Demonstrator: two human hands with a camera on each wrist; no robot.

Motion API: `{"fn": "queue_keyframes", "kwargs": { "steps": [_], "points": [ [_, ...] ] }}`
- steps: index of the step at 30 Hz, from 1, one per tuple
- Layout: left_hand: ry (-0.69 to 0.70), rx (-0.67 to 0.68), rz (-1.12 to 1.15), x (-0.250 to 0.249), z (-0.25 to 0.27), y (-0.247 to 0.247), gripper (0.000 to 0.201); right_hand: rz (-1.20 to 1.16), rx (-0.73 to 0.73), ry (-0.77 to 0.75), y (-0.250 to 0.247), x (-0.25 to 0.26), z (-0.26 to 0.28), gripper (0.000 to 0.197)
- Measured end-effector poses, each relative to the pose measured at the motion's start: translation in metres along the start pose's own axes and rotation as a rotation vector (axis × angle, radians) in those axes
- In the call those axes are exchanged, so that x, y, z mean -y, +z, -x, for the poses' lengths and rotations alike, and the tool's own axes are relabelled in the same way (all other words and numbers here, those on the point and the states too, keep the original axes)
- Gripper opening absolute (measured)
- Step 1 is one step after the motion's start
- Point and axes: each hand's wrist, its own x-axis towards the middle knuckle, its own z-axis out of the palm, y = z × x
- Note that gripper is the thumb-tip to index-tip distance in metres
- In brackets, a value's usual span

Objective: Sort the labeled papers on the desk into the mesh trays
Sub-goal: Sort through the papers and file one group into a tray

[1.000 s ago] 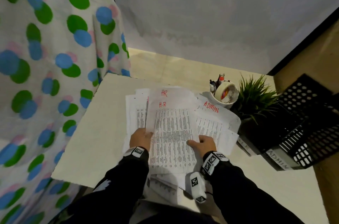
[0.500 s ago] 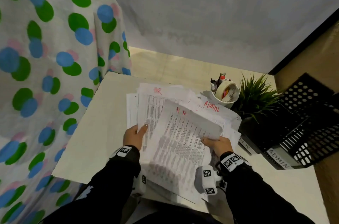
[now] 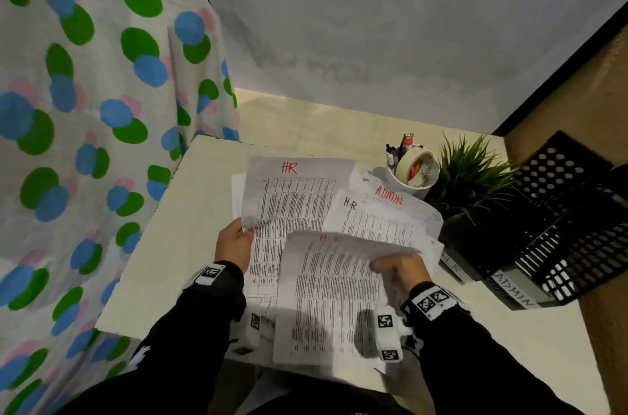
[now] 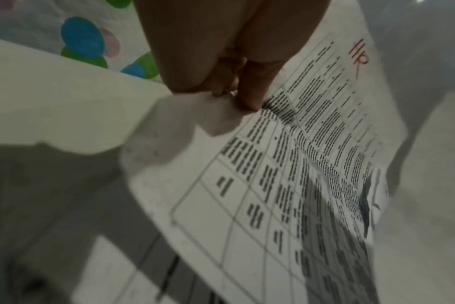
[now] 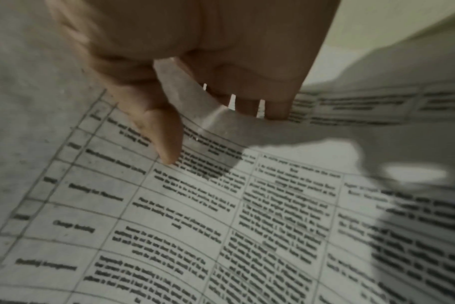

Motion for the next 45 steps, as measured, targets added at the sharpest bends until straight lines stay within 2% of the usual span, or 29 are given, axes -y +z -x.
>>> {"fn": "queue_keyframes", "kwargs": {
  "steps": [3,7,10,13,15,18,19,21,22,23,25,26,27,29,30,33,34,35,36,37,39,41,45],
  "points": [
    [0.074,-0.046,0.006,-0.011,-0.001,-0.009,0.029,-0.027,-0.031,-0.043,0.013,0.015,-0.004,0.013],
    [0.142,-0.043,0.112,-0.032,-0.004,-0.028,0.026,-0.240,0.115,-0.192,0.029,0.035,0.007,0.026],
    [0.159,0.041,0.129,-0.047,0.002,-0.037,0.031,-0.389,0.217,-0.251,0.043,0.057,0.016,0.025],
    [0.152,0.207,0.166,-0.057,0.013,-0.037,0.033,-0.433,0.280,-0.285,0.057,0.077,0.021,0.033],
    [0.136,0.280,0.157,-0.061,0.019,-0.034,0.032,-0.462,0.255,-0.290,0.064,0.085,0.025,0.036],
    [0.079,0.266,0.144,-0.061,0.028,-0.026,0.034,-0.535,0.249,-0.259,0.064,0.083,0.025,0.055],
    [0.056,0.240,0.138,-0.058,0.029,-0.023,0.041,-0.506,0.243,-0.232,0.061,0.077,0.023,0.054],
    [-0.073,0.252,0.261,-0.050,0.031,-0.012,0.062,-0.426,0.225,-0.194,0.047,0.064,0.023,0.038],
    [-0.135,0.293,0.303,-0.046,0.031,-0.005,0.068,-0.395,0.207,-0.170,0.037,0.057,0.023,0.028],
    [-0.193,0.351,0.313,-0.043,0.030,0.004,0.066,-0.351,0.171,-0.134,0.026,0.051,0.024,0.029],
    [-0.211,0.371,0.074,-0.032,0.020,0.026,0.037,-0.278,0.094,-0.045,0.005,0.035,0.019,0.048],
    [-0.191,0.374,-0.070,-0.024,0.013,0.036,0.037,-0.261,0.090,-0.012,-0.004,0.027,0.017,0.045],
    [-0.187,0.401,-0.169,-0.014,0.007,0.047,0.044,-0.252,0.076,0.025,-0.011,0.024,0.024,0.033],
    [-0.240,0.459,-0.254,0.004,-0.002,0.066,0.055,-0.244,0.033,0.066,-0.023,0.011,0.029,0.010],
    [-0.260,0.465,-0.278,0.006,-0.001,0.075,0.062,-0.231,0.022,0.072,-0.029,0.006,0.031,0.006],
    [-0.246,0.479,-0.359,0.000,0.008,0.097,0.069,-0.179,-0.052,0.170,-0.049,-0.020,0.016,0.007],
    [-0.211,0.481,-0.415,-0.002,0.010,0.103,0.067,-0.182,-0.058,0.200,-0.057,-0.037,-0.001,0.029],
    [-0.162,0.461,-0.465,-0.003,0.012,0.108,0.061,-0.169,-0.052,0.207,-0.067,-0.059,-0.025,0.054],
    [-0.102,0.421,-0.477,-0.004,0.013,0.111,0.052,-0.208,-0.050,0.232,-0.069,-0.071,-0.040,0.070],
    [-0.052,0.361,-0.455,-0.005,0.014,0.111,0.042,-0.217,-0.032,0.254,-0.068,-0.073,-0.041,0.076],
    [0.011,0.244,-0.366,-0.007,0.014,0.107,0.030,-0.251,0.026,0.253,-0.056,-0.061,-0.027,0.077],
    [0.023,0.160,-0.307,-0.009,0.011,0.099,0.027,-0.275,0.045,0.206,-0.042,-0.036,-0.002,0.074],
    [0.101,0.065,-0.296,-0.013,0.002,0.075,0.022,-0.344,0.058,0.099,-0.026,-0.018,0.010,0.063]
  ]
}}
